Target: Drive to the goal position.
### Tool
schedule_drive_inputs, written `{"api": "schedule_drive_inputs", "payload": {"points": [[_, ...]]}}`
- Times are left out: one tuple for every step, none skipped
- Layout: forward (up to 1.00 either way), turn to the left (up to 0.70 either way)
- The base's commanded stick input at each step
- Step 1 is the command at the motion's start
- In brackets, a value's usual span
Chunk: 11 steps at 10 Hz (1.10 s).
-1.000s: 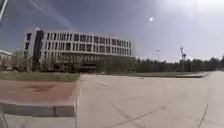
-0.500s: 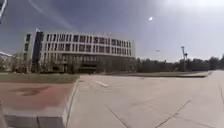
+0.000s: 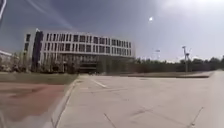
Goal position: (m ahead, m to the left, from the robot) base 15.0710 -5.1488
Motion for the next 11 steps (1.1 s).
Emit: {"api": "schedule_drive_inputs", "payload": {"points": [[0.7,0.0],[0.7,0.0],[0.7,0.0],[0.7,0.0],[0.7,0.0],[0.7,0.0],[0.7,0.0],[0.7,0.0],[0.7,0.0],[0.7,0.0],[0.7,0.0]]}}
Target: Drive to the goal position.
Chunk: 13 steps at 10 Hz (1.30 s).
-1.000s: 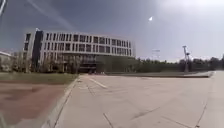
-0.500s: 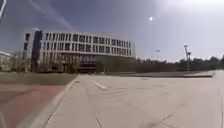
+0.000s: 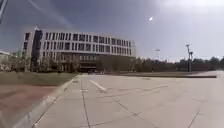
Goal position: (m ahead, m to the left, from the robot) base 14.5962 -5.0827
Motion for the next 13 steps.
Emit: {"api": "schedule_drive_inputs", "payload": {"points": [[0.7,0.0],[0.7,0.0],[0.7,0.0],[0.7,0.0],[0.7,0.0],[0.7,0.0],[0.7,0.0],[0.7,0.0],[0.7,0.0],[0.7,0.0],[0.7,0.0],[0.7,0.0],[0.7,0.0]]}}
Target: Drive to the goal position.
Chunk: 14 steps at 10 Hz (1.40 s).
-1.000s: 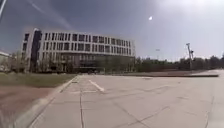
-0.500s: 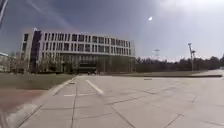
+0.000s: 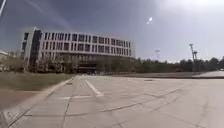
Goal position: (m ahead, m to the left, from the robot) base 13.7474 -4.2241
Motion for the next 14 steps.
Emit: {"api": "schedule_drive_inputs", "payload": {"points": [[0.7,0.0],[0.7,0.0],[0.7,0.0],[0.7,0.0],[0.7,0.0],[0.7,0.0],[0.7,0.0],[0.7,0.0],[0.7,0.0],[0.7,0.0],[0.7,0.0],[0.7,0.0],[0.7,0.0],[0.7,0.0]]}}
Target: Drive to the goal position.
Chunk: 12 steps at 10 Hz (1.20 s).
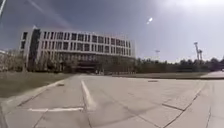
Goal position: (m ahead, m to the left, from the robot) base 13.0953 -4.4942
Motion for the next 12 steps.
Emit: {"api": "schedule_drive_inputs", "payload": {"points": [[0.7,0.0],[0.7,0.0],[0.7,0.0],[0.7,0.0],[0.7,0.0],[0.7,0.0],[0.7,0.0],[0.7,0.0],[0.7,0.0],[0.7,0.04],[0.7,0.25],[0.7,0.29]]}}
